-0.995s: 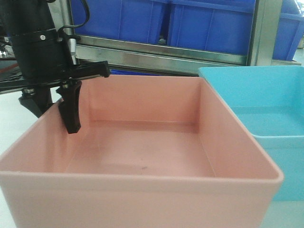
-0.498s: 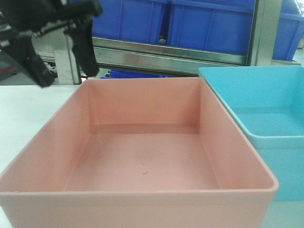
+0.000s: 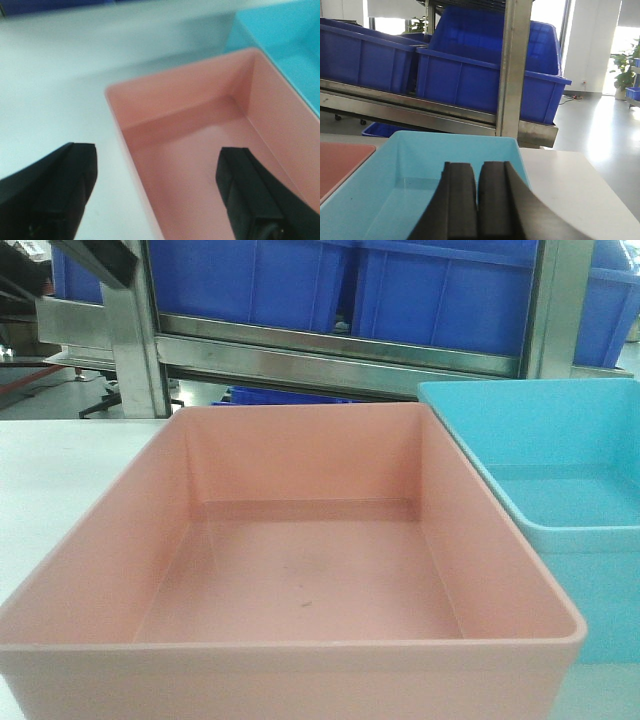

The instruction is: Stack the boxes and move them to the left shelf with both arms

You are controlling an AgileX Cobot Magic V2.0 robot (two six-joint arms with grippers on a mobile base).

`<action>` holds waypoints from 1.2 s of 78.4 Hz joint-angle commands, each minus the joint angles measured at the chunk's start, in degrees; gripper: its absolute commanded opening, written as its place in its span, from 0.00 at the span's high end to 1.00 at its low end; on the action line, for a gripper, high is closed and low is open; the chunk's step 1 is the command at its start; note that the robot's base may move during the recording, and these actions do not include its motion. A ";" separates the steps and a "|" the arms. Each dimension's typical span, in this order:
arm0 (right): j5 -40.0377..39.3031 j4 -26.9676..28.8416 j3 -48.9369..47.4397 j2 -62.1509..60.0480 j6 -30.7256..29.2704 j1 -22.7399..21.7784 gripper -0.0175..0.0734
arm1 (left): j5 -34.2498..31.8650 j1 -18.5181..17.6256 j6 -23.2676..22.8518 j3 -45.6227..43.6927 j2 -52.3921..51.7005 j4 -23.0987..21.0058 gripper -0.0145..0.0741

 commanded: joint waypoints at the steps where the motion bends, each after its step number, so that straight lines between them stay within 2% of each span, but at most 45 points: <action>1: -4.96 -0.11 -1.61 -0.58 -0.25 0.04 0.75 | -10.43 0.24 2.45 2.18 -5.83 -0.97 0.38; 8: -4.96 -0.11 -1.61 -0.58 -0.25 0.04 0.75 | -13.14 2.61 2.45 6.55 -11.52 -0.97 0.38; 22: -4.96 -0.11 -1.61 -0.58 -0.25 0.04 0.75 | -13.14 7.92 2.45 12.36 -22.06 -1.08 0.38; 32: -4.96 -0.11 -1.61 -0.58 -0.25 0.04 0.75 | -13.14 10.22 2.45 16.68 -30.66 -1.08 0.38; 50: -4.96 -0.11 -1.61 -0.58 -0.25 0.04 0.75 | -12.91 10.52 2.45 21.67 -39.53 -1.08 0.38; 94: -4.96 -0.11 -1.61 -0.58 -0.25 0.04 0.75 | -12.48 10.52 2.45 21.81 -39.37 -1.08 0.38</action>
